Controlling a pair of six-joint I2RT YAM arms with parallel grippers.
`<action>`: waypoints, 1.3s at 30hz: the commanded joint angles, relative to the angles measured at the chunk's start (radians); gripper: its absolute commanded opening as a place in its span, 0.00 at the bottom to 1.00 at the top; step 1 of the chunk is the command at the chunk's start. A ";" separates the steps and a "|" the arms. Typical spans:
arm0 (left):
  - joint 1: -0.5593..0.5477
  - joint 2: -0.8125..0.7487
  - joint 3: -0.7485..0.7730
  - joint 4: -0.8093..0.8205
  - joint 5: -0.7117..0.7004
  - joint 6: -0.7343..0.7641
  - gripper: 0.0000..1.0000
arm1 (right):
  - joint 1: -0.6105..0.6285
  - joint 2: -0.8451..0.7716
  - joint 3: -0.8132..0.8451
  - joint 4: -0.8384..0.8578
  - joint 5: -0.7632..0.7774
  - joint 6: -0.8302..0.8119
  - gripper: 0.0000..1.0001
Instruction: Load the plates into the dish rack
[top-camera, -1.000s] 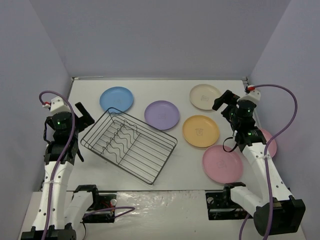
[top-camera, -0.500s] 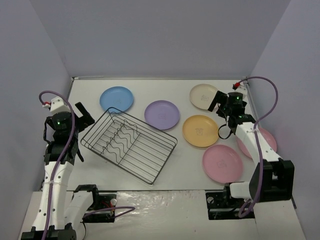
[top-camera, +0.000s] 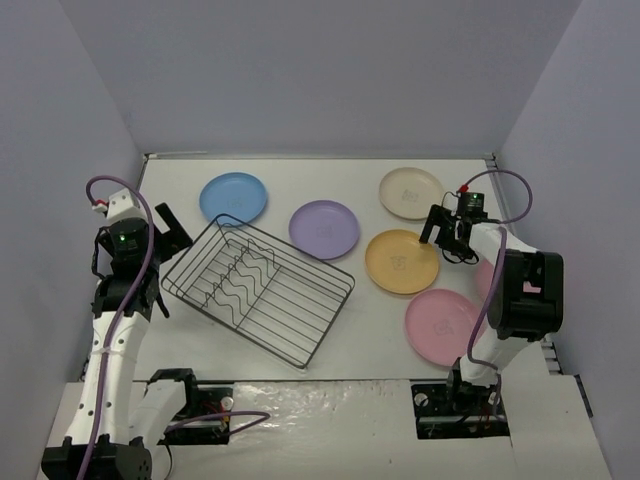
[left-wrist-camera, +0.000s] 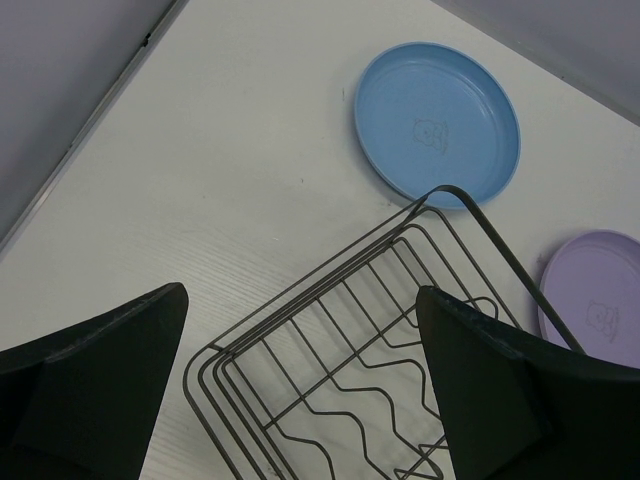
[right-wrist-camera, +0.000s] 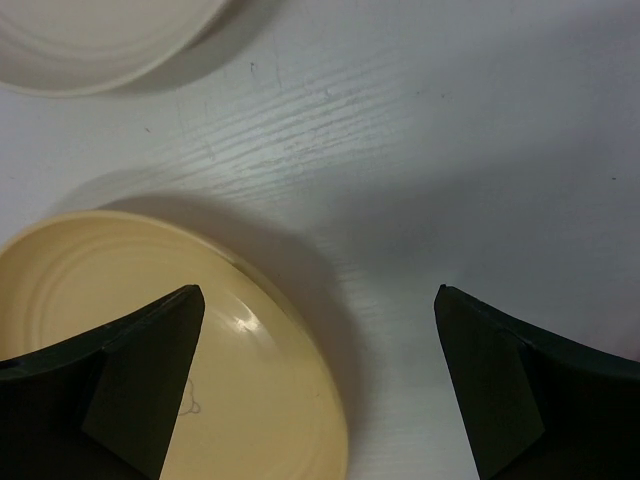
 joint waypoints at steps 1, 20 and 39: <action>0.001 -0.005 0.041 0.049 0.006 -0.011 0.97 | 0.006 -0.004 0.028 0.007 -0.068 -0.025 0.96; 0.001 0.029 0.049 0.053 0.010 -0.043 0.97 | 0.006 -0.067 -0.147 0.077 -0.029 0.031 0.37; 0.001 -0.036 0.044 0.030 0.001 -0.038 0.97 | 0.167 -0.411 -0.004 -0.098 0.294 -0.060 0.00</action>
